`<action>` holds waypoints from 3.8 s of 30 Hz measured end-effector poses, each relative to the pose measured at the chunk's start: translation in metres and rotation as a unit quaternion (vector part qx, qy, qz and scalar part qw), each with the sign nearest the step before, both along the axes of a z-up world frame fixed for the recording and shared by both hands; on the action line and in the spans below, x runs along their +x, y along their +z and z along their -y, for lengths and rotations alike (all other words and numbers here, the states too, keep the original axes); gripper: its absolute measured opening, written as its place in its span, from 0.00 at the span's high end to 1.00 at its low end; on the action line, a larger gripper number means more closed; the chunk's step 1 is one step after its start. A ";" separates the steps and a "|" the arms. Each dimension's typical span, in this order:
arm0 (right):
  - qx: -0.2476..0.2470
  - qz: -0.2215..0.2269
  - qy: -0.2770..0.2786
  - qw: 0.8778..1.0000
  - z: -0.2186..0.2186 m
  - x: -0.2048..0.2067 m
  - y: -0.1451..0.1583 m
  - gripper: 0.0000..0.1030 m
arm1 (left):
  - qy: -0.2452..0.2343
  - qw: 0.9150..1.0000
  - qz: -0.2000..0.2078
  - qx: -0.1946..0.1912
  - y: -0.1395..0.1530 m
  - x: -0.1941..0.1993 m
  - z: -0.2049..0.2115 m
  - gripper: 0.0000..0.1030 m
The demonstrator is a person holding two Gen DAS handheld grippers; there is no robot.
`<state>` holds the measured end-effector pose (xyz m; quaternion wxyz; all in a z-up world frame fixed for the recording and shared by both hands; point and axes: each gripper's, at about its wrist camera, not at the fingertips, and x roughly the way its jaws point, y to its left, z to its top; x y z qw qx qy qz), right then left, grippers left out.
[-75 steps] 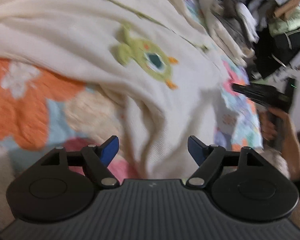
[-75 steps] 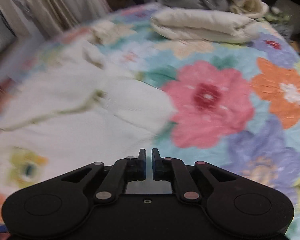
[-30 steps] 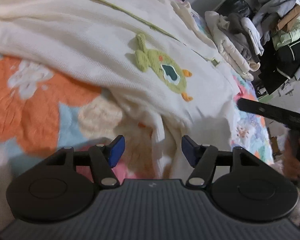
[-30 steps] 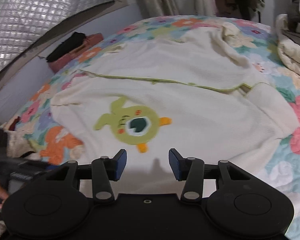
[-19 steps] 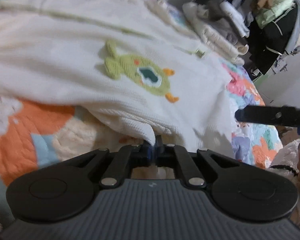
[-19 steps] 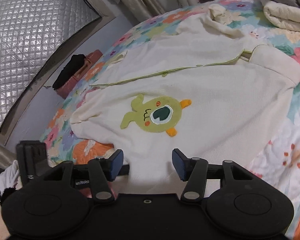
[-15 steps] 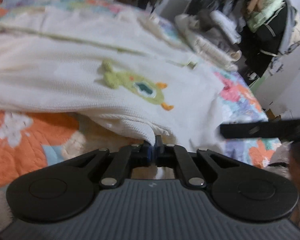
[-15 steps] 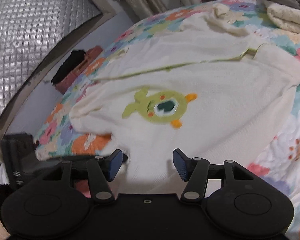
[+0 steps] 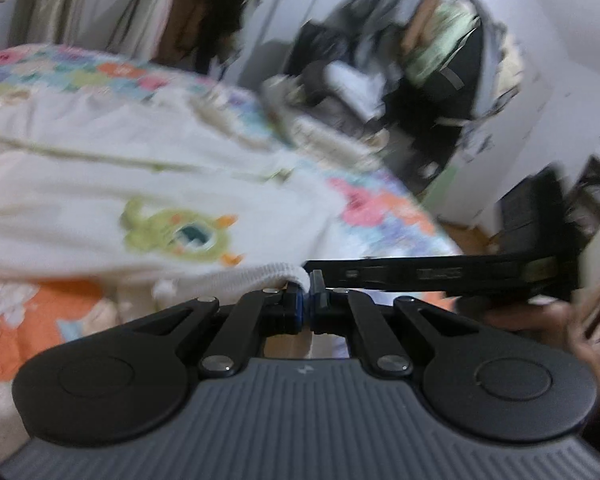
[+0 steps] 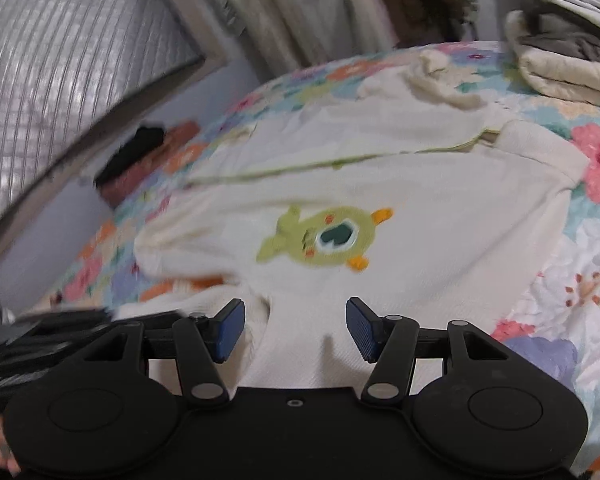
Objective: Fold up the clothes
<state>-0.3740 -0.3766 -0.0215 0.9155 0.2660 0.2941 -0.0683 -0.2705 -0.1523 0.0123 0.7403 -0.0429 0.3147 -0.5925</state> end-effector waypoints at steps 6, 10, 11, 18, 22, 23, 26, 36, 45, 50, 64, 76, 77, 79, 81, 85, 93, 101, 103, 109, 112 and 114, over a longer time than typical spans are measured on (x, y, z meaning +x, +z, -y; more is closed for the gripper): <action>0.104 0.063 -0.068 0.990 0.034 -0.019 -0.003 0.40 | -0.005 0.995 -0.051 -0.083 0.036 0.024 0.007 0.97; 0.152 0.088 -0.085 0.981 0.043 -0.026 -0.005 0.40 | 0.028 0.992 -0.114 -0.036 0.026 0.075 0.038 0.96; 0.149 0.090 -0.085 0.981 0.042 -0.025 -0.004 0.40 | 0.045 0.992 -0.114 -0.016 0.017 0.091 0.048 0.95; 0.059 0.049 -0.078 0.994 0.030 -0.003 -0.003 0.40 | 0.123 0.981 -0.131 0.075 -0.047 0.167 0.074 0.95; -0.006 -0.005 -0.054 0.999 0.014 0.016 -0.004 0.40 | 0.137 0.977 -0.152 0.062 -0.054 0.171 0.055 0.94; -0.030 -0.019 -0.043 0.998 0.007 0.023 -0.005 0.40 | 0.139 0.976 -0.158 0.057 -0.054 0.170 0.051 0.94; -0.093 -0.058 0.002 0.994 -0.012 0.039 -0.010 0.35 | 0.140 0.976 -0.163 0.045 -0.051 0.173 0.040 0.92; -0.179 -0.130 0.056 0.974 0.025 0.092 0.001 0.93 | 0.154 0.974 -0.144 0.082 -0.047 0.171 0.030 0.34; -0.064 -0.145 -0.044 0.986 0.099 0.094 -0.031 0.93 | 0.164 0.969 -0.067 0.175 -0.043 0.151 0.052 0.00; -0.048 -0.121 -0.081 0.988 0.099 0.077 -0.020 0.79 | 0.125 0.962 -0.013 0.241 -0.067 0.137 0.079 0.00; -0.112 -0.137 -0.017 0.984 0.051 0.080 -0.020 0.35 | 0.099 0.978 -0.180 -0.018 -0.014 0.151 0.007 0.93; -0.205 -0.168 0.095 0.959 0.006 0.090 -0.024 0.84 | 0.071 0.914 -0.336 -0.214 0.029 0.154 -0.066 0.93; -0.203 -0.160 0.102 0.961 0.007 0.086 -0.020 1.00 | 0.075 0.911 -0.336 -0.229 0.038 0.152 -0.076 0.93; -0.163 -0.119 0.117 0.972 0.015 0.075 -0.004 1.00 | 0.088 0.902 -0.339 -0.253 0.049 0.151 -0.089 0.93; -0.133 -0.084 0.125 0.980 0.023 0.065 0.009 1.00 | 0.125 0.892 -0.354 -0.253 0.049 0.160 -0.094 0.93; -0.119 -0.092 0.085 0.985 0.050 0.072 0.009 1.00 | 0.224 0.863 -0.402 -0.207 0.016 0.196 -0.082 0.93; -0.099 -0.159 0.006 0.982 0.093 0.064 -0.007 0.89 | 0.281 0.872 -0.396 -0.064 -0.071 0.244 -0.028 0.93; -0.194 -0.144 0.227 0.943 0.009 0.082 -0.008 0.46 | 0.300 0.866 -0.395 -0.061 -0.080 0.254 -0.048 0.84; -0.276 -0.142 0.270 0.912 -0.020 0.088 -0.019 0.46 | 0.301 0.875 -0.377 -0.052 -0.075 0.253 -0.053 0.68; -0.368 -0.144 0.287 0.872 -0.033 0.103 -0.038 0.57 | 0.298 0.921 -0.249 0.026 -0.045 0.242 -0.048 0.54; -0.260 -0.128 0.241 0.926 0.004 0.108 -0.022 0.83 | 0.289 0.930 -0.224 0.045 -0.038 0.236 -0.052 0.46; -0.240 -0.123 0.204 0.941 0.023 0.111 -0.018 0.91 | 0.282 0.929 -0.234 0.053 -0.043 0.238 -0.049 0.41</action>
